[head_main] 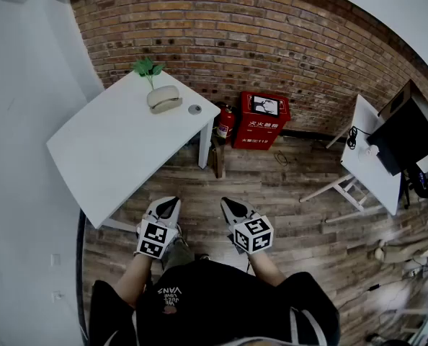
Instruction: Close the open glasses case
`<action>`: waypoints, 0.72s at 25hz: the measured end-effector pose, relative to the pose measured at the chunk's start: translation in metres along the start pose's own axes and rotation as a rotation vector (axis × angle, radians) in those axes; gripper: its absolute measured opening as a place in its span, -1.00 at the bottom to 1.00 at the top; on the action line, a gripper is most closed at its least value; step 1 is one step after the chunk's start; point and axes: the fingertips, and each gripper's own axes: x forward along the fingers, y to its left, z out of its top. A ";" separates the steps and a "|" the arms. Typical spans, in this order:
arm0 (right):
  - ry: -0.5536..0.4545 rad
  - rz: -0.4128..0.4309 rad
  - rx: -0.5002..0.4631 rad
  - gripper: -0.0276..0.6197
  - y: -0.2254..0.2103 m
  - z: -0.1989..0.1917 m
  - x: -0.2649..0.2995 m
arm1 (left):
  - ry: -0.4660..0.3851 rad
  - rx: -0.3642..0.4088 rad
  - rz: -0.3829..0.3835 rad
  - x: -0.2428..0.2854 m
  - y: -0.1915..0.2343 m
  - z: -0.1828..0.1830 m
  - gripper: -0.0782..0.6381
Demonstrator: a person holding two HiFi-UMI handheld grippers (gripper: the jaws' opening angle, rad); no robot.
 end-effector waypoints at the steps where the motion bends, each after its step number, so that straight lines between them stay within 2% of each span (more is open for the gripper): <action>1: -0.003 0.001 -0.004 -0.92 0.000 0.001 0.000 | 0.000 0.004 0.001 0.001 -0.001 0.001 -0.76; 4: -0.016 0.022 0.009 -0.91 -0.001 0.005 0.001 | -0.003 0.007 -0.001 0.004 -0.002 0.002 -0.76; 7: -0.052 0.054 0.079 -0.91 -0.003 0.010 0.003 | -0.009 -0.015 -0.019 0.007 -0.005 0.005 -0.76; 10: -0.058 0.038 0.102 -0.86 -0.008 0.013 0.010 | -0.001 -0.037 -0.017 0.011 0.001 0.005 -0.73; 12: -0.045 0.035 0.114 -0.54 -0.010 0.012 0.018 | 0.009 -0.055 -0.029 0.014 0.007 0.002 -0.44; 13: -0.038 0.033 0.121 -0.45 -0.012 0.012 0.023 | 0.016 -0.065 -0.037 0.017 0.010 0.000 -0.29; 15: -0.033 0.027 0.130 -0.36 -0.014 0.014 0.033 | 0.032 -0.078 -0.050 0.025 0.021 -0.004 -0.07; 18: -0.033 0.019 0.141 -0.28 -0.020 0.022 0.052 | 0.040 -0.093 -0.064 0.040 0.040 -0.002 0.07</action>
